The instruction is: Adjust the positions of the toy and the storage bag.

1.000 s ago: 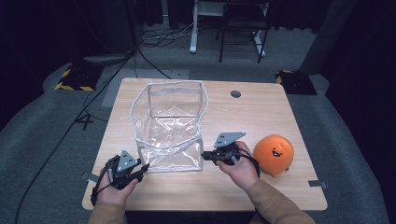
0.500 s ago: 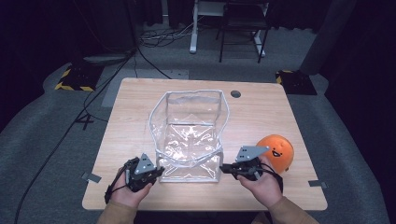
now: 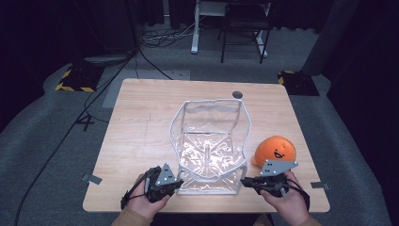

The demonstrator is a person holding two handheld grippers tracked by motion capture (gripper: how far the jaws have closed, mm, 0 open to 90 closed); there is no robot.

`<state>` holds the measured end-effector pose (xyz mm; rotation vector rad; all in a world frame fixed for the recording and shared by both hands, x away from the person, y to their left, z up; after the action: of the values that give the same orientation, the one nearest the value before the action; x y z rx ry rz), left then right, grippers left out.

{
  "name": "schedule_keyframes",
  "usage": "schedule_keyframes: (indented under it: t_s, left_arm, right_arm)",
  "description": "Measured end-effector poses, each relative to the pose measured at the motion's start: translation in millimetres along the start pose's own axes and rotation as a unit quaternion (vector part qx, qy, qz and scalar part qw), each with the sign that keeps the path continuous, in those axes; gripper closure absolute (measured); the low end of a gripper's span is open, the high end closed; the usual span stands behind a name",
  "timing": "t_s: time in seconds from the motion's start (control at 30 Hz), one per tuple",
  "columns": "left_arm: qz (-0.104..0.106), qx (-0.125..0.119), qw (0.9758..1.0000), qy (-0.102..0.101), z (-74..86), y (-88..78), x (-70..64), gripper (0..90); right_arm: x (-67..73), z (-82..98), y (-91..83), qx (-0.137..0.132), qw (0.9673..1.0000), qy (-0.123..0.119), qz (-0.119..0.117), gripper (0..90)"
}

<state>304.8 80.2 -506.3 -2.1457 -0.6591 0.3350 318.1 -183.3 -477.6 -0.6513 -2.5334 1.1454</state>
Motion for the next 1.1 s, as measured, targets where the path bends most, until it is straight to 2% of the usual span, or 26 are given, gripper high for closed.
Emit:
schedule_keyframes:
  t_s: [0.1,0.27,0.37,0.5,0.53,0.63,0.67,0.7,0.8,0.83,0.87,0.9,1.0,1.03,1.1]
  left_arm:
    - [0.017,0.006,0.9997,0.013,-2.2,2.1,-14.2,86.4]
    - [0.030,0.013,0.9991,0.028,-2.9,2.3,-25.6,86.3]
    - [0.035,0.015,0.9989,0.029,-2.5,2.2,-28.3,85.7]
    - [0.042,0.015,0.9983,0.037,-1.3,-0.7,-29.8,78.5]
    - [0.037,0.010,0.9983,0.044,-1.1,-4.3,-29.8,69.4]
    - [0.046,0.016,0.9975,0.051,3.3,-7.8,-31.0,59.0]
    - [0.046,0.016,0.9975,0.051,3.3,-7.8,-31.0,56.4]
    - [0.044,0.022,0.9977,0.047,8.2,-9.8,-26.6,55.2]
    - [0.037,0.027,0.9984,0.032,12.8,-12.4,-19.8,52.0]
    - [0.021,0.036,0.9989,0.023,16.4,-14.0,-13.4,50.3]
    - [0.021,0.036,0.9989,0.023,16.4,-14.0,-13.4,49.0]
    - [0.010,0.040,0.9990,0.015,19.4,-15.9,-7.7,47.9]
    - [0.005,0.040,0.9991,0.010,21.4,-16.8,-2.5,44.6]
    - [0.001,0.040,0.9992,0.005,22.4,-16.9,0.9,43.9]
    - [-0.007,0.041,0.9991,-0.009,24.6,-16.0,11.9,42.3]
  right_arm:
    - [3.2,8.6,-7.4,0.003,1.0000,0.003,0.001,88.5]
    - [10.5,21.4,-17.3,0.005,0.9999,0.009,-0.004,88.5]
    - [12.3,24.0,-19.5,0.007,0.9999,0.009,-0.007,88.4]
    - [9.5,23.5,-20.6,0.007,0.9999,0.009,-0.012,88.1]
    - [8.3,23.0,-20.4,0.012,0.9998,0.010,-0.015,86.7]
    - [8.5,23.8,-21.1,0.015,0.9996,0.014,-0.020,73.1]
    - [8.5,23.8,-21.1,0.015,0.9996,0.014,-0.020,73.1]
    - [7.0,25.4,-24.5,0.018,0.9996,0.014,-0.018,66.4]
    - [3.8,26.2,-29.3,0.017,0.9996,0.019,-0.013,62.8]
    - [-2.5,27.4,-32.8,0.022,0.9994,0.026,-0.005,59.4]
    - [-2.5,27.4,-32.8,0.022,0.9994,0.026,-0.005,59.4]
    - [-8.2,27.6,-36.1,0.027,0.9993,0.027,0.005,57.6]
    - [-12.9,25.5,-39.5,0.026,0.9992,0.027,0.012,55.4]
    - [-18.2,22.5,-43.5,0.024,0.9991,0.026,0.023,54.1]
    - [-23.0,19.5,-47.8,0.021,0.9989,0.029,0.030,53.3]
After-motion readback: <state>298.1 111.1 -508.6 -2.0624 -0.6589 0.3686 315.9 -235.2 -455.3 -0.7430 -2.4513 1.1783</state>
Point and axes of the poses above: each handheld gripper's, and its own axes: y roughly forward along the jaws, z roughly out of its underside, x roughly to its left, the point moved 8 cm from there along y, roughly forward along the jaws, and after that the axes turned 7 degrees about x, right-handed, at the moved point
